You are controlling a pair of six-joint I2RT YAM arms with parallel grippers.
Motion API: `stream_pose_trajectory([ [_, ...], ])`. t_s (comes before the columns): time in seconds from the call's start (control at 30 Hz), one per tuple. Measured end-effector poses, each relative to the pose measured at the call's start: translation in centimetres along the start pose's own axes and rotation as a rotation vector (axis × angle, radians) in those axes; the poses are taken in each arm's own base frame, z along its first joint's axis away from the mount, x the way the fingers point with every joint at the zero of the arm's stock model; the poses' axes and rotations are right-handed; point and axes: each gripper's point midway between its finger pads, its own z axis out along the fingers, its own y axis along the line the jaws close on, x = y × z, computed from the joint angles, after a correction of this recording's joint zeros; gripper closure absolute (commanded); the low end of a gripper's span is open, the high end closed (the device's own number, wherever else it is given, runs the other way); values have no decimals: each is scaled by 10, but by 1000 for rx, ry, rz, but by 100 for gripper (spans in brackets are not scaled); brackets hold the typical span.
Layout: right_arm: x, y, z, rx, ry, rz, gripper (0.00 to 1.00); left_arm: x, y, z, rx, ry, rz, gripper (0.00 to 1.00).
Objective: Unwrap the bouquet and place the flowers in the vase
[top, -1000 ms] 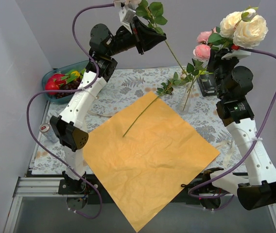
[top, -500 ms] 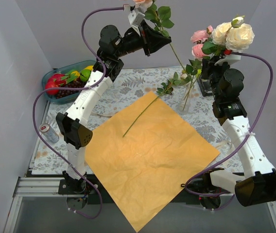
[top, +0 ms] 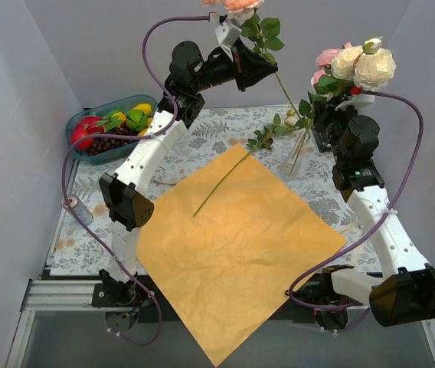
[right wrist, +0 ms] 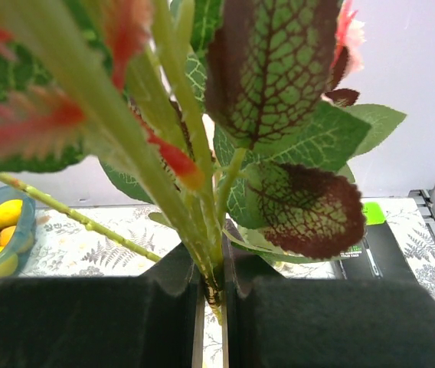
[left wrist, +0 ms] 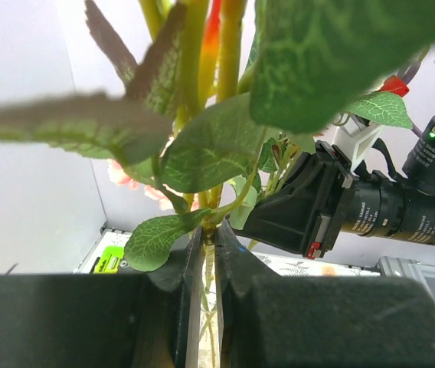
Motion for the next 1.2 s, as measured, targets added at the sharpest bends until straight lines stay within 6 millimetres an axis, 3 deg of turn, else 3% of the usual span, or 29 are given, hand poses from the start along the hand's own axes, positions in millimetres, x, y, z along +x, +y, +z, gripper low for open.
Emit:
stream_pose_trajectory([
  [0.27,9,-3,-4,1,-4,24,99,0,0,1,-2,5,31,100],
  [1.2,4,7,-5,-46,-18,56,99,-15,-1,-7,-49,8,66,100],
])
